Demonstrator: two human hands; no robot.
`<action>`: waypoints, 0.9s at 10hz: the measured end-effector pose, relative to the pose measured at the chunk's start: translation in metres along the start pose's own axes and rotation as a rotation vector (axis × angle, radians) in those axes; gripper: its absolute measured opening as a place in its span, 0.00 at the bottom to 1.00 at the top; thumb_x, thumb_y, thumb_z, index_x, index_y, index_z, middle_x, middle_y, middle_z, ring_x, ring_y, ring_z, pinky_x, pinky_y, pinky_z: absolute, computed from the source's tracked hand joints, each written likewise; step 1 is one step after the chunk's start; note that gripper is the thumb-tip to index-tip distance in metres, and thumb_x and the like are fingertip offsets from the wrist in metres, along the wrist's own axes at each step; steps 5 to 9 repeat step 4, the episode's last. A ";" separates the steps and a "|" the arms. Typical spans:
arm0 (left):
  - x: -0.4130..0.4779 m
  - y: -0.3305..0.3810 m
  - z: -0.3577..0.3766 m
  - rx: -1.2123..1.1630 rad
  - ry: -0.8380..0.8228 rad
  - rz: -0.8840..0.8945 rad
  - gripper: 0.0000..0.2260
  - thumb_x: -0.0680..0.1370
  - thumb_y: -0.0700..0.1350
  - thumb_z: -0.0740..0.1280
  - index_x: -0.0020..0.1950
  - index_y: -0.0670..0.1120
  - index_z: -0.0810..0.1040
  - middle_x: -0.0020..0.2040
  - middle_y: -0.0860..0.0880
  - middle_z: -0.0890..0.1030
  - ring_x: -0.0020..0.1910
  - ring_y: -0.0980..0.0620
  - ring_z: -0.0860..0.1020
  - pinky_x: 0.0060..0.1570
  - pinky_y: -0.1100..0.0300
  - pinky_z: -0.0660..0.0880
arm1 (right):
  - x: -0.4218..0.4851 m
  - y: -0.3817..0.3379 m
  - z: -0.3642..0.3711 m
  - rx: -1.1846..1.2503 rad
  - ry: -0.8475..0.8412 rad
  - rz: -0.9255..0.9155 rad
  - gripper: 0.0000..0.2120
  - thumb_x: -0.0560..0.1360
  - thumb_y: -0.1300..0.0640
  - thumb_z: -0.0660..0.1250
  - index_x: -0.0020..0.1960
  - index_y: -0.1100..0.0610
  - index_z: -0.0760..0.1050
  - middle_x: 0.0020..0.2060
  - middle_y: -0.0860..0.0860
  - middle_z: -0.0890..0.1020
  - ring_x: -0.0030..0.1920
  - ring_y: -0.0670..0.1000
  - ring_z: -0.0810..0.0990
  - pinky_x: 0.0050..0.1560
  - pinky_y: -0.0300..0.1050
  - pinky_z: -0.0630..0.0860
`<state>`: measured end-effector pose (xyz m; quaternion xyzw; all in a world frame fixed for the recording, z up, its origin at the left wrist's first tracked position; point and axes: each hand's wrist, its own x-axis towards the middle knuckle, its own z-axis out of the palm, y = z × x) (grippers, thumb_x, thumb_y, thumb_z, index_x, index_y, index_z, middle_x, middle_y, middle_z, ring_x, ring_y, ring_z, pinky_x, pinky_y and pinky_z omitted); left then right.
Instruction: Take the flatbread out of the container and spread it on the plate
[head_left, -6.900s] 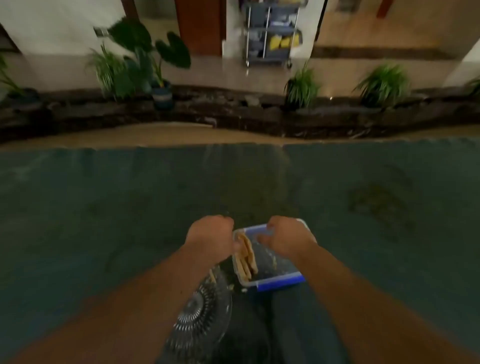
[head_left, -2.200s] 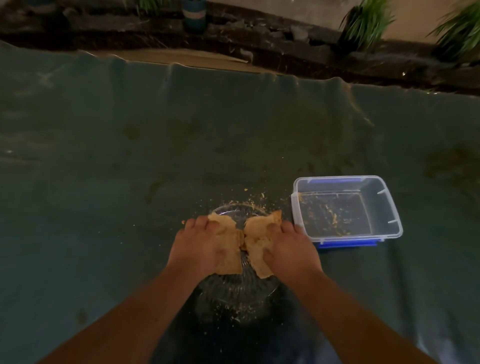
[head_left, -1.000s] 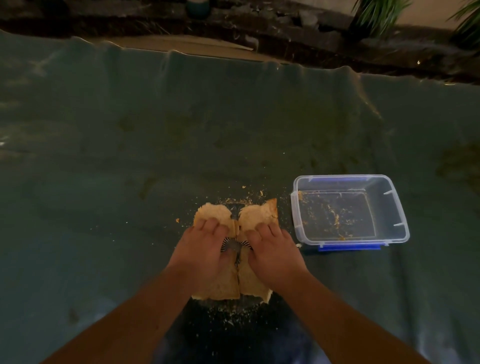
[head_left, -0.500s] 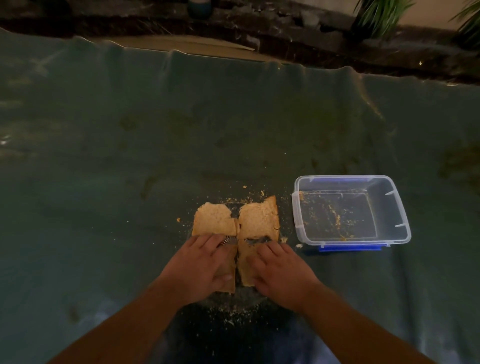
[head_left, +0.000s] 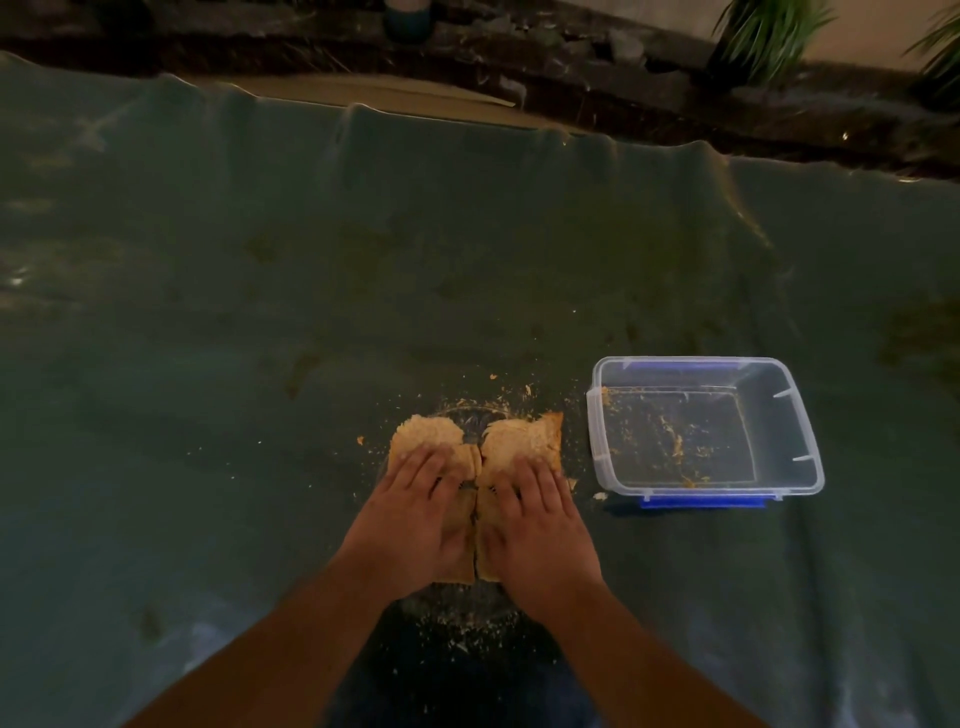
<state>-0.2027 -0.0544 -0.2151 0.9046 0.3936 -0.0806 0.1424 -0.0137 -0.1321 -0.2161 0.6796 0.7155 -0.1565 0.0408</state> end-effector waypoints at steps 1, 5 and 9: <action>0.000 -0.003 0.001 0.009 -0.013 -0.001 0.34 0.79 0.63 0.54 0.80 0.45 0.65 0.82 0.40 0.63 0.82 0.41 0.55 0.80 0.44 0.49 | 0.001 0.003 -0.001 0.000 -0.023 0.003 0.32 0.85 0.42 0.43 0.84 0.58 0.51 0.84 0.63 0.52 0.83 0.62 0.44 0.79 0.58 0.35; 0.009 0.004 -0.045 0.039 0.092 -0.135 0.37 0.81 0.69 0.42 0.84 0.49 0.54 0.85 0.44 0.54 0.83 0.42 0.47 0.80 0.39 0.43 | 0.019 -0.001 -0.054 0.037 0.066 0.077 0.34 0.83 0.36 0.37 0.83 0.51 0.35 0.84 0.58 0.43 0.81 0.61 0.34 0.77 0.61 0.31; 0.009 0.004 -0.045 0.039 0.092 -0.135 0.37 0.81 0.69 0.42 0.84 0.49 0.54 0.85 0.44 0.54 0.83 0.42 0.47 0.80 0.39 0.43 | 0.019 -0.001 -0.054 0.037 0.066 0.077 0.34 0.83 0.36 0.37 0.83 0.51 0.35 0.84 0.58 0.43 0.81 0.61 0.34 0.77 0.61 0.31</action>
